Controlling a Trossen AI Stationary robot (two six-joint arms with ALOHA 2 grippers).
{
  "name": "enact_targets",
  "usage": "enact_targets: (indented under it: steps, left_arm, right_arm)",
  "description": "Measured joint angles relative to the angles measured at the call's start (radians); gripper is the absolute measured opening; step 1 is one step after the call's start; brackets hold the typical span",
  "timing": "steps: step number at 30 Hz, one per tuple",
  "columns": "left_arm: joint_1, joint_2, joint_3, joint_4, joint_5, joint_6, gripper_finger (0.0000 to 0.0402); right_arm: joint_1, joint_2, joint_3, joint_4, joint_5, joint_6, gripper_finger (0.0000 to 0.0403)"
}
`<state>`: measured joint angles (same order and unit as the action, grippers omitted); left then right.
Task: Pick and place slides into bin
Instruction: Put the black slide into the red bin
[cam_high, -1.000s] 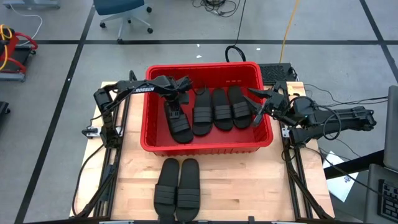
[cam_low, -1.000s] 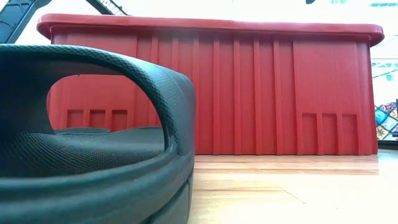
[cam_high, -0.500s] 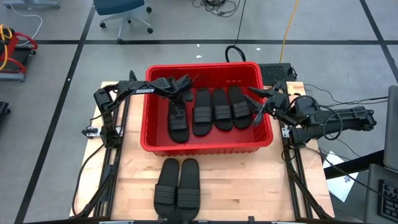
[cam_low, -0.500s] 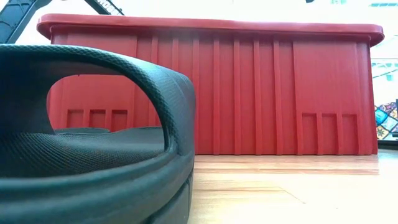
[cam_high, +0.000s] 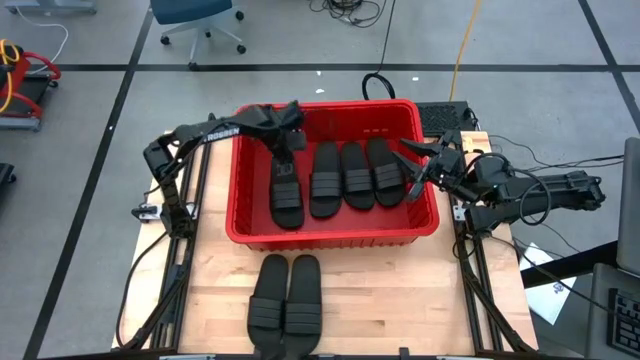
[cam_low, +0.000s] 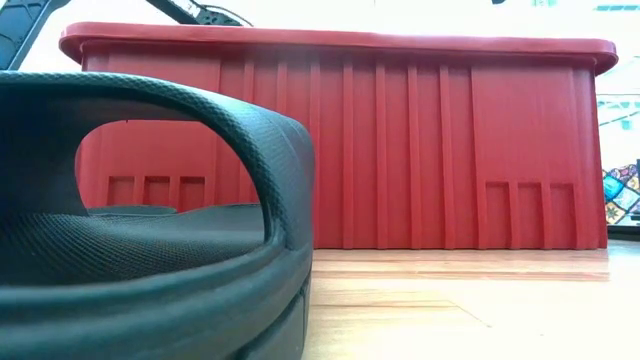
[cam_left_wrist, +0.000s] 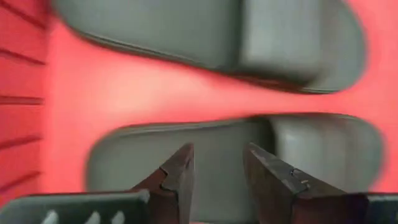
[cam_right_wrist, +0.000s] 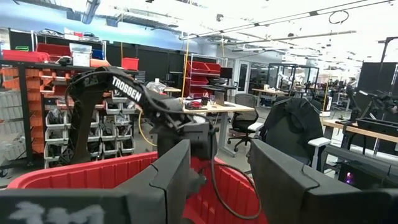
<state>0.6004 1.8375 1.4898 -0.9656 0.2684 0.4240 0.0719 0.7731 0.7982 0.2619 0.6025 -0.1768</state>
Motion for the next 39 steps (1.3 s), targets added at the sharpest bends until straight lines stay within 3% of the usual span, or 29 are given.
enact_targets:
  steps: [3, 5, 15, 24, 29, 39]
  left_arm:
    - [0.030, -0.002, 0.017, -0.102, 0.136, 0.011, 0.0131]
    - [0.045, -0.002, 0.006, -0.145, 0.166, 0.019, 0.0131]
    - [0.030, 0.000, -0.115, -0.140, 0.196, 0.035, 0.0131]
    - [0.031, 0.000, -0.130, -0.129, 0.192, 0.048, 0.0131]
    - [0.026, 0.000, -0.130, -0.132, 0.269, 0.046, 0.0131]
    - [-0.028, 0.000, -0.130, -0.129, 0.208, 0.111, 0.0131]
  right_arm:
    - [0.000, 0.000, 0.000, -0.002, 0.000, 0.000, 0.0155]
    - [0.000, 0.000, 0.000, -0.002, 0.000, 0.000, 0.0155]
    - [0.000, 0.000, 0.000, -0.004, 0.000, 0.000, 0.0155]
    - [0.000, 0.000, 0.000, -0.004, 0.000, 0.000, 0.0155]
    - [0.000, 0.000, 0.000, -0.004, 0.000, 0.000, 0.0155]
    - [0.000, 0.000, 0.000, -0.004, 0.000, 0.000, 0.0155]
